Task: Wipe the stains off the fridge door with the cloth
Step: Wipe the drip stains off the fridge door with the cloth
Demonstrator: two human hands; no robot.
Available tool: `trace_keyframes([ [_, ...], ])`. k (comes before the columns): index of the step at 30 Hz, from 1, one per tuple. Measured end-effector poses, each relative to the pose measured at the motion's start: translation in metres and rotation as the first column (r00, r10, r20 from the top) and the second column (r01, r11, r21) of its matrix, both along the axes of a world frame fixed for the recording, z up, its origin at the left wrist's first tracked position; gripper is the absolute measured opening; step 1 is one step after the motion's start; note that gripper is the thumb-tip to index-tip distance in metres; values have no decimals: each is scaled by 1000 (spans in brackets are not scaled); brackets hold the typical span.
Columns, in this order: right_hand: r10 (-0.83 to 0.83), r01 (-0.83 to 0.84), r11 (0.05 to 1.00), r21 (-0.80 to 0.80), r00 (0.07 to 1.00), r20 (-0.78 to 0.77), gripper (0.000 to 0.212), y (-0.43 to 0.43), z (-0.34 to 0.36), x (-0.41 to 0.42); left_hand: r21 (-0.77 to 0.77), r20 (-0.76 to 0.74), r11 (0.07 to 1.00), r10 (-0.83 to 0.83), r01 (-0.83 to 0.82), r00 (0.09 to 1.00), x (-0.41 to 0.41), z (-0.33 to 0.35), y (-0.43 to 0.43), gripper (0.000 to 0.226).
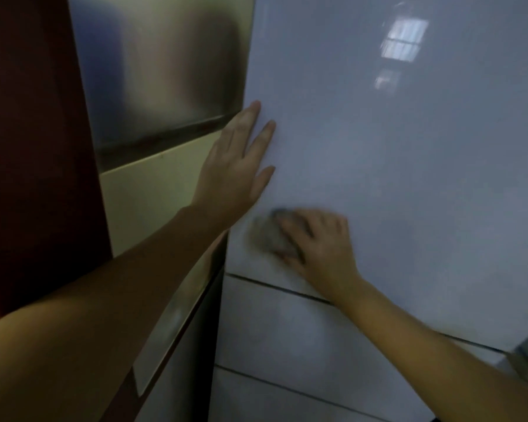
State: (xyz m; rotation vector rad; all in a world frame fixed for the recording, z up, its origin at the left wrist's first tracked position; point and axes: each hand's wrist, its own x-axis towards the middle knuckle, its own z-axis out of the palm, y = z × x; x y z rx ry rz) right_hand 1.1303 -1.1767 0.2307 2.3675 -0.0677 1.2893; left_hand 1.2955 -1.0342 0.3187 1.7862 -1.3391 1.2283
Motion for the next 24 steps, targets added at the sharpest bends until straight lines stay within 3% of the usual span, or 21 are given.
trace_keyframes([
  [4, 17, -32, 997, -65, 973, -229, 50, 7, -99, -4, 16, 17, 1000, 1, -1, 1000, 1, -4, -1, 63],
  [7, 11, -25, 999, -47, 960, -279, 47, 5, -98, -12, 52, 26, 999, 3, -5, 1000, -1, -6, 0, 68],
  [12, -9, 12, 1000, 23, 995, -96, 50, -20, -14, -60, 76, 61, 997, 9, -13, 998, -13, 1, 3, 65],
  [18, -190, 183, 977, 108, 980, 61, 58, -67, 107, -155, 80, 118, 994, -77, 68, 990, -63, 32, -28, 60],
  [21, -202, 196, 975, 104, 978, 53, 59, -85, 100, -188, 96, 181, 991, -111, 94, 977, -92, 40, -56, 60],
  [24, -171, 168, 980, 110, 985, 20, 56, -99, 51, -204, 102, 190, 992, -87, 68, 978, -109, 30, -79, 62],
])
